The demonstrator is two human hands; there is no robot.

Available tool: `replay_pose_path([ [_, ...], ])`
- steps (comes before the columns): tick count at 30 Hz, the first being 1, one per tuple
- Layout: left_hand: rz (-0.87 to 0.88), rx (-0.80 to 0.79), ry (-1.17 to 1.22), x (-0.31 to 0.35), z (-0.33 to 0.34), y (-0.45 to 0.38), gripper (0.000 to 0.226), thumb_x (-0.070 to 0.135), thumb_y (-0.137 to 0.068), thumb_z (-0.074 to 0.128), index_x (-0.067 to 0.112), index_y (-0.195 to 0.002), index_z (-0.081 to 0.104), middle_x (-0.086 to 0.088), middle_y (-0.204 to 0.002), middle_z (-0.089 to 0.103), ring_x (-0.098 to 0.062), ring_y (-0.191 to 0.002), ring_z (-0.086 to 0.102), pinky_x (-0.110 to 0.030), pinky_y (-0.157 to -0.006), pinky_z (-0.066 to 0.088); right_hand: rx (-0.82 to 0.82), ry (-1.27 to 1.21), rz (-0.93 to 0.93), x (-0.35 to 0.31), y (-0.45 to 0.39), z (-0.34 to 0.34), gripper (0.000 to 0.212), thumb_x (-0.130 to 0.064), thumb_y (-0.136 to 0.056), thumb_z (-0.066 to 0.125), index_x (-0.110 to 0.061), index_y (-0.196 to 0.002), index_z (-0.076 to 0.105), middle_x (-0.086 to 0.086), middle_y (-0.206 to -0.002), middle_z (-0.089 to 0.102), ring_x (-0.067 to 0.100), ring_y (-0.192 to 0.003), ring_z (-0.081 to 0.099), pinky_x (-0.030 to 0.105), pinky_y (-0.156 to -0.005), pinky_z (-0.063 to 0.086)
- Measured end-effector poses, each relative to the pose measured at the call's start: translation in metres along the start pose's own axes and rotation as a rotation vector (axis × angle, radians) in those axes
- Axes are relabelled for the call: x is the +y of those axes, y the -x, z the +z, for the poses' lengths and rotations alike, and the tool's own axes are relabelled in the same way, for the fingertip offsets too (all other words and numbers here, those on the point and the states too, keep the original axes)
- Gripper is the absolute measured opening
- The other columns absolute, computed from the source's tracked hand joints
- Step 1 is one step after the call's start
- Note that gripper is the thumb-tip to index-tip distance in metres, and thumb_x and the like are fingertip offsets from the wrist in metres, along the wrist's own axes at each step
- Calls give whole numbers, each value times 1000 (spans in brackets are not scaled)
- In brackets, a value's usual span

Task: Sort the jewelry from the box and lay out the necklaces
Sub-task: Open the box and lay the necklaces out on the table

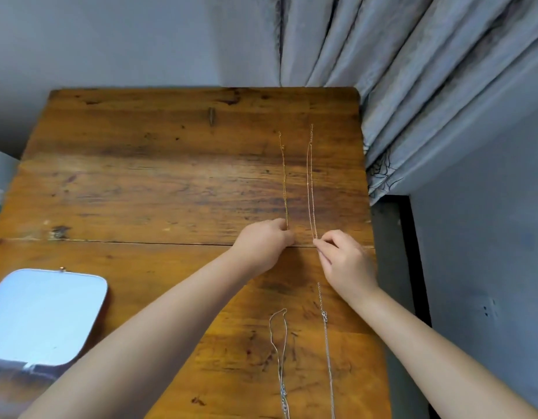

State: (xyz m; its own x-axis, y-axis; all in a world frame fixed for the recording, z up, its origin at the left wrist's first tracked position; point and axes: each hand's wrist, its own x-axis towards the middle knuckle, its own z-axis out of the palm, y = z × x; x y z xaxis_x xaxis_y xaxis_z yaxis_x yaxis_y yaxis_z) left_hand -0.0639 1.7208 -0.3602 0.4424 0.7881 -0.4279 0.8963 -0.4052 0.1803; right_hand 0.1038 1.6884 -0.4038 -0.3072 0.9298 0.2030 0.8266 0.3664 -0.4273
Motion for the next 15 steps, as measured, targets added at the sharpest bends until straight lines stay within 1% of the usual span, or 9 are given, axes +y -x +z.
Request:
replay_pose_path([
  [3, 98, -92, -257, 11, -4, 0, 27, 3, -92, 46, 3, -116, 58, -14, -119, 53, -32, -104, 56, -35, -66, 43, -22, 53, -25, 0, 14, 2, 15, 7, -67, 74, 0, -80, 72, 12, -69, 68, 28, -62, 65, 33, -56, 57],
  [4, 121, -99, -309, 15, -4, 0, 26, 1, -92, 46, 1, -114, 59, -14, -120, 53, -32, -105, 55, -34, -66, 41, -29, 68, -29, -1, 18, 2, 17, 6, -67, 74, 0, -83, 72, 12, -71, 69, 28, -65, 65, 34, -58, 58],
  [6, 143, -99, -381, 24, -2, 0, 26, -1, -91, 45, 0, -114, 59, -16, -122, 53, -32, -107, 54, -34, -71, 43, -51, 83, -32, -1, 25, 1, 22, 2, -67, 75, 0, -88, 71, 12, -76, 70, 29, -70, 66, 36, -61, 58],
  [9, 117, -77, -417, 36, 5, 7, 28, 0, -91, 46, 2, -117, 56, -16, -124, 50, -32, -109, 53, -34, -78, 44, -73, 94, -39, 0, 34, -1, 29, 1, -66, 75, 0, -94, 70, 12, -83, 71, 30, -76, 67, 39, -64, 58],
  [11, 112, -65, -412, 41, 11, 14, 29, 1, -92, 43, 1, -119, 53, -17, -125, 49, -34, -110, 51, -37, -84, 45, -87, 76, -32, 1, 38, -3, 33, 2, -65, 75, 0, -97, 69, 12, -87, 71, 30, -80, 68, 39, -67, 59],
  [13, 103, -56, -380, 42, 17, 23, 31, 3, -93, 42, 2, -123, 49, -17, -127, 47, -34, -112, 50, -37, -85, 45, -95, 50, -24, 1, 41, -6, 38, 3, -63, 77, 0, -99, 68, 12, -91, 72, 29, -83, 68, 39, -72, 59],
  [15, 68, -52, -317, 41, 23, 33, 38, 8, -91, 48, 6, -129, 42, -17, -134, 42, -33, -117, 47, -37, -85, 45, -95, 14, -14, 1, 44, -8, 40, 5, -63, 76, 0, -101, 68, 13, -95, 72, 30, -88, 69, 40, -76, 58],
])
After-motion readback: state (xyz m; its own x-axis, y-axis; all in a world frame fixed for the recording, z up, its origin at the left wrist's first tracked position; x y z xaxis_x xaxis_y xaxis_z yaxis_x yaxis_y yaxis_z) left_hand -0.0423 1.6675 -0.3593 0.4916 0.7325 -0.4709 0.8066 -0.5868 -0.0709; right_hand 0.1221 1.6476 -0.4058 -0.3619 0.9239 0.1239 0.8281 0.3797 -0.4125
